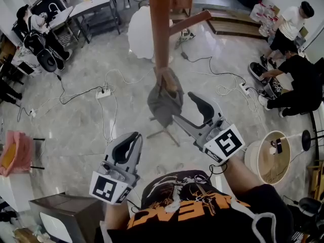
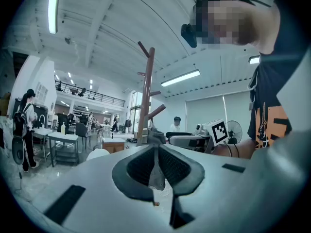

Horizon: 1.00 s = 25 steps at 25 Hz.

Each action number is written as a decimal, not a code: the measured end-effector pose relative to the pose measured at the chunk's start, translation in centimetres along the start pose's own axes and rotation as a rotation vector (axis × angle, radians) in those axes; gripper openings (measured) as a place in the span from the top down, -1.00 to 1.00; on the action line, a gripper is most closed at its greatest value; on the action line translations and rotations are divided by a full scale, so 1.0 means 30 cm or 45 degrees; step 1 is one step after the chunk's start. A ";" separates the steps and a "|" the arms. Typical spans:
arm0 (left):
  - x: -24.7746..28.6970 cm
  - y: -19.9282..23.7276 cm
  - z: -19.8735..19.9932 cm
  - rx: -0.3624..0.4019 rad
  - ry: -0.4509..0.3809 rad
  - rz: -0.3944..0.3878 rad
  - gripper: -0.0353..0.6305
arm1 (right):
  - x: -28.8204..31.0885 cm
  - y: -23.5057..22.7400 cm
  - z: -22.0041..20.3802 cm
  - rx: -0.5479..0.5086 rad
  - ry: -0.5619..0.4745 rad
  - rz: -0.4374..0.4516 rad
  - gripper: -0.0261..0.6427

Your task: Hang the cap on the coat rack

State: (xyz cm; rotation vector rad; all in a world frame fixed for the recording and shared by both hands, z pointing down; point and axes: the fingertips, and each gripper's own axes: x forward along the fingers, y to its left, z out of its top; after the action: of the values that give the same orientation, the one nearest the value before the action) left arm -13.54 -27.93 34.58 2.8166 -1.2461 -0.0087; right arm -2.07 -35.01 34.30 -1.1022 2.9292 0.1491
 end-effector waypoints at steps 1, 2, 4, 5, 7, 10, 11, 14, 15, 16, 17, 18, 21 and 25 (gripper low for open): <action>0.002 0.000 0.004 0.000 -0.001 -0.004 0.76 | -0.003 0.002 0.010 -0.001 -0.004 0.000 0.00; 0.003 -0.002 0.007 0.001 -0.003 -0.008 0.76 | -0.007 0.005 0.017 -0.002 -0.006 -0.001 0.00; 0.004 -0.007 0.009 0.003 -0.003 -0.014 0.76 | -0.016 0.012 0.024 -0.004 -0.007 0.001 0.00; 0.004 -0.010 0.009 0.004 -0.003 -0.017 0.76 | -0.021 0.015 0.025 -0.004 -0.005 0.002 0.00; 0.006 -0.013 0.009 0.005 -0.006 -0.019 0.76 | -0.033 0.021 0.026 -0.003 -0.002 0.003 0.00; 0.008 -0.021 0.007 0.007 -0.007 -0.020 0.76 | -0.056 0.029 0.031 0.000 -0.004 0.004 0.00; 0.009 -0.024 0.005 0.007 -0.006 -0.020 0.76 | -0.065 0.031 0.033 0.003 -0.005 0.006 0.00; 0.014 -0.030 0.003 0.006 -0.006 -0.022 0.76 | -0.089 0.036 0.046 0.018 -0.010 0.015 0.00; 0.015 -0.031 0.004 0.006 -0.007 -0.023 0.76 | -0.096 0.039 0.053 0.014 -0.009 0.016 0.00; 0.015 -0.031 0.006 0.005 -0.007 -0.024 0.76 | -0.102 0.041 0.060 0.006 -0.008 0.015 0.00; 0.014 -0.032 0.008 0.005 -0.007 -0.025 0.76 | -0.108 0.043 0.065 0.000 -0.007 0.014 0.00; 0.014 -0.033 0.009 0.004 -0.008 -0.026 0.76 | -0.115 0.046 0.068 -0.002 -0.006 0.015 0.00; 0.020 -0.045 0.009 0.004 -0.007 -0.035 0.76 | -0.137 0.057 0.060 0.007 0.005 0.025 0.12; 0.023 -0.061 0.015 0.006 -0.014 -0.054 0.76 | -0.166 0.073 0.058 0.018 0.014 0.022 0.17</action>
State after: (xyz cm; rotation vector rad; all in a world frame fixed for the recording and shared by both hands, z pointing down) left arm -11.72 -27.24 34.05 2.8506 -1.1897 -0.0236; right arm 0.18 -29.93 32.98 -1.0795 2.9452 0.1230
